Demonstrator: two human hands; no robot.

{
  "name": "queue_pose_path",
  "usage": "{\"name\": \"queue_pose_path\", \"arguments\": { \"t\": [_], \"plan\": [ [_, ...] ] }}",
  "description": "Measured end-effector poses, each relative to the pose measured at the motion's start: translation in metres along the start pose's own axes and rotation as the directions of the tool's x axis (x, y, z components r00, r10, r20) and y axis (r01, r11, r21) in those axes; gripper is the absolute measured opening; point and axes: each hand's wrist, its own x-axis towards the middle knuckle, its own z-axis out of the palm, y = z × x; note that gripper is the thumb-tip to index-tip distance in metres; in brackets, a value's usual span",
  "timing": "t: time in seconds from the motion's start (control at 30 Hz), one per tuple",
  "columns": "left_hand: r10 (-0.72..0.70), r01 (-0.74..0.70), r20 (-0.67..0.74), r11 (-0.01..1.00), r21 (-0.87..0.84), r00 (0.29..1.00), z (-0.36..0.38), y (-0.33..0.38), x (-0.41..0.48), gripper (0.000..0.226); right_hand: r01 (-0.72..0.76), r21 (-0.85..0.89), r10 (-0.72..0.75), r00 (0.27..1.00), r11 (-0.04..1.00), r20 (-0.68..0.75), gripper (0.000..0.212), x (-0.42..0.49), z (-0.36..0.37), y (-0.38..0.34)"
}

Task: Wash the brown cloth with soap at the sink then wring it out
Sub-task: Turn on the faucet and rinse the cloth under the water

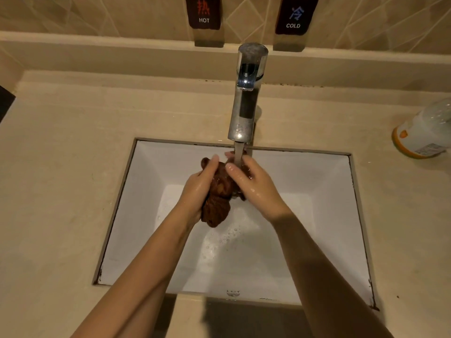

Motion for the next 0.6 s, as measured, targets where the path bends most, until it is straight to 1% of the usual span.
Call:
{"name": "queue_pose_path", "arguments": {
  "t": [0.03, 0.07, 0.17, 0.23, 0.27, 0.33, 0.4, 0.43, 0.47, 0.57, 0.6],
  "plan": [
    [0.021, -0.018, -0.076, 0.999, 0.04, 0.997, 0.0, 0.0, 0.005, 0.054, 0.016, -0.116, -0.019, 0.999, 0.993, -0.028, 0.032, -0.003, 0.006, 0.003],
    [0.048, -0.037, -0.115, 0.995, 0.091, 0.992, 0.001, 0.0, 0.009, 0.057, 0.032, -0.198, -0.049, 0.995, 0.98, -0.083, 0.034, -0.005, 0.013, 0.007],
    [0.096, -0.08, -0.108, 0.986, 0.147, 0.989, 0.01, -0.001, 0.013, 0.054, 0.045, -0.297, -0.134, 0.948, 0.954, -0.287, 0.024, -0.002, 0.026, 0.006],
    [0.116, -0.093, -0.133, 0.981, 0.169, 0.984, 0.019, -0.002, 0.015, 0.046, -0.057, -0.319, -0.087, 0.905, 0.946, -0.417, 0.026, 0.01, 0.027, 0.002],
    [0.135, -0.105, -0.146, 0.974, 0.198, 0.98, 0.022, -0.002, 0.016, 0.043, -0.117, -0.294, -0.038, 0.88, 0.949, -0.474, 0.027, 0.016, 0.025, 0.0],
    [0.189, -0.148, -0.141, 0.954, 0.26, 0.972, 0.026, -0.001, 0.02, 0.045, -0.167, -0.213, 0.029, 0.845, 0.963, -0.534, 0.021, 0.025, 0.021, 0.001],
    [0.23, -0.171, -0.125, 0.917, 0.361, 0.965, 0.028, 0.004, 0.024, 0.048, -0.154, -0.187, 0.03, 0.842, 0.97, -0.539, 0.016, 0.03, 0.017, 0.004],
    [0.242, -0.177, -0.111, 0.893, 0.413, 0.964, 0.028, 0.007, 0.025, 0.048, -0.152, -0.181, 0.038, 0.856, 0.972, -0.516, 0.015, 0.032, 0.013, 0.006],
    [0.247, -0.181, -0.092, 0.875, 0.449, 0.965, 0.027, 0.007, 0.027, 0.046, -0.164, -0.168, 0.067, 0.878, 0.972, -0.473, 0.016, 0.034, 0.008, 0.007],
    [0.245, -0.205, -0.017, 0.846, 0.492, 0.969, 0.031, 0.009, 0.027, 0.035, -0.237, -0.075, 0.21, 0.94, 0.969, -0.27, 0.033, 0.037, -0.007, 0.005],
    [0.253, -0.213, -0.005, 0.826, 0.522, 0.967, 0.032, 0.009, 0.029, 0.035, -0.238, -0.06, 0.221, 0.951, 0.969, -0.215, 0.036, 0.036, -0.011, 0.003]
  ]
}}
